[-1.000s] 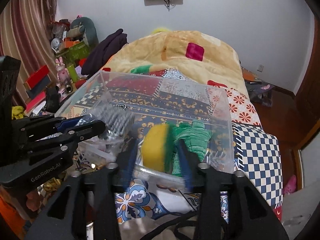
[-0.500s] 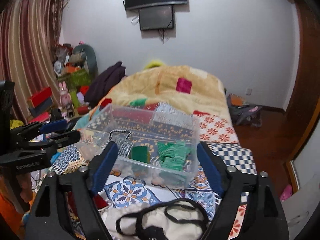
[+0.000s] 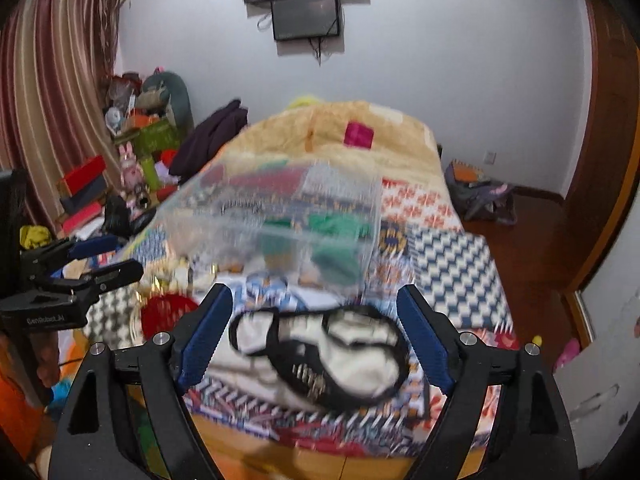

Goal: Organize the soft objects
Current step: 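Grasp the black strap bag with the right tool while the left tool grasps the red pouch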

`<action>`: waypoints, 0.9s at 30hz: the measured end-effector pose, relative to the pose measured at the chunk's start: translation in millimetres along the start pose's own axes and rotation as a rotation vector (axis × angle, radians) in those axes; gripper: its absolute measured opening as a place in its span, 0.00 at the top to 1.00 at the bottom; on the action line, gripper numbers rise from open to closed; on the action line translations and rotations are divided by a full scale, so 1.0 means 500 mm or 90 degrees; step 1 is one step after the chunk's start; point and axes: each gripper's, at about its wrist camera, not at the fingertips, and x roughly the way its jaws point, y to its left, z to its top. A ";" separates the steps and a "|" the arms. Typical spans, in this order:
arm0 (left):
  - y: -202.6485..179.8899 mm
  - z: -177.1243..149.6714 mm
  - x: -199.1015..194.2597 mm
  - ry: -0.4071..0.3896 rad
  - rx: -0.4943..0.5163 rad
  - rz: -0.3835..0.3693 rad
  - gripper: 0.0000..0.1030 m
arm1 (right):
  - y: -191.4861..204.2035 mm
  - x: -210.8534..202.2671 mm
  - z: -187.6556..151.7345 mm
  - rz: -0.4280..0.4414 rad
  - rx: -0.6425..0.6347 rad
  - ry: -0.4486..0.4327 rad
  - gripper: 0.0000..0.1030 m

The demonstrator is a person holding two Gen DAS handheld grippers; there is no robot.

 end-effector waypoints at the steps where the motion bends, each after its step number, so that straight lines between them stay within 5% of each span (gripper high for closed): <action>1: -0.002 -0.010 0.007 0.008 0.000 -0.004 0.20 | 0.002 0.011 -0.012 0.007 0.001 0.012 0.20; 6: -0.012 -0.038 0.035 0.035 0.001 -0.009 0.21 | 0.006 0.046 -0.040 0.045 0.009 0.060 0.22; 10: -0.016 -0.047 0.045 0.039 0.006 -0.008 0.27 | 0.011 0.069 -0.055 0.050 0.007 0.083 0.38; 14: -0.013 -0.052 0.052 0.044 0.011 -0.005 0.42 | 0.001 0.089 -0.072 0.045 0.022 0.106 0.62; 21: -0.005 -0.062 0.063 0.055 0.016 -0.011 0.74 | 0.004 0.075 -0.077 0.048 0.025 0.093 0.77; 27: -0.013 -0.060 0.051 0.037 0.024 -0.022 0.89 | -0.005 0.061 -0.070 0.047 0.034 0.070 0.85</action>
